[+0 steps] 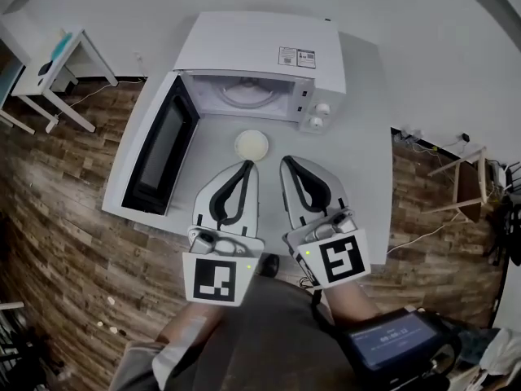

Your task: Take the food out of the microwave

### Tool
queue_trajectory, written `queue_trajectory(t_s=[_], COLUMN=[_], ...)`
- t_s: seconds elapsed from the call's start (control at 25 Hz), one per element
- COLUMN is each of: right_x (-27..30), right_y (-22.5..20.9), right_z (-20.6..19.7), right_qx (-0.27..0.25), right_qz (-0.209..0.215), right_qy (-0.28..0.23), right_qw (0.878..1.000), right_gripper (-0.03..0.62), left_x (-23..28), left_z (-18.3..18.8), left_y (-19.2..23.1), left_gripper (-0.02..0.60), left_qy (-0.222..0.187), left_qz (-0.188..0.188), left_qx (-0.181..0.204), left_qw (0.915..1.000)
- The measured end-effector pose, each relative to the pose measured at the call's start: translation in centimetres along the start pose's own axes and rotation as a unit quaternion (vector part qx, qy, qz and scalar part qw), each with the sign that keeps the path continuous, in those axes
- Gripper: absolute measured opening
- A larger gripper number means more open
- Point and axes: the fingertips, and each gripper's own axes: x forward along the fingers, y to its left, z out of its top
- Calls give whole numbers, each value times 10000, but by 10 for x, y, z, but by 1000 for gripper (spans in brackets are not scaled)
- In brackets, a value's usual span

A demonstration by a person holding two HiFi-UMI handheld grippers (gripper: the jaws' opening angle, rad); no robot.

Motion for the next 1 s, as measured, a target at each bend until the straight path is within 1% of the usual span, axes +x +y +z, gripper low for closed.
queue_trajectory(t_s=[0.16,0.44,1.0], right_x=[-4,-7,-5], right_y=[0,-2,1], right_z=[1,11,5], right_qx=[-6,43,103], right_qz=[50,20,20], right_qy=[-10,-144,-113], right_qw=[10000,9999,9999], right_gripper=[8,8,8], left_x=[-2,-2,-2], left_z=[3,9,5], left_y=[-5,-9,-6], left_gripper=[6,6,6], left_qy=[-23,-23,25], left_qz=[-7,-67,-82], left_qx=[50,116,135], left_qw=[10000,9999,9999])
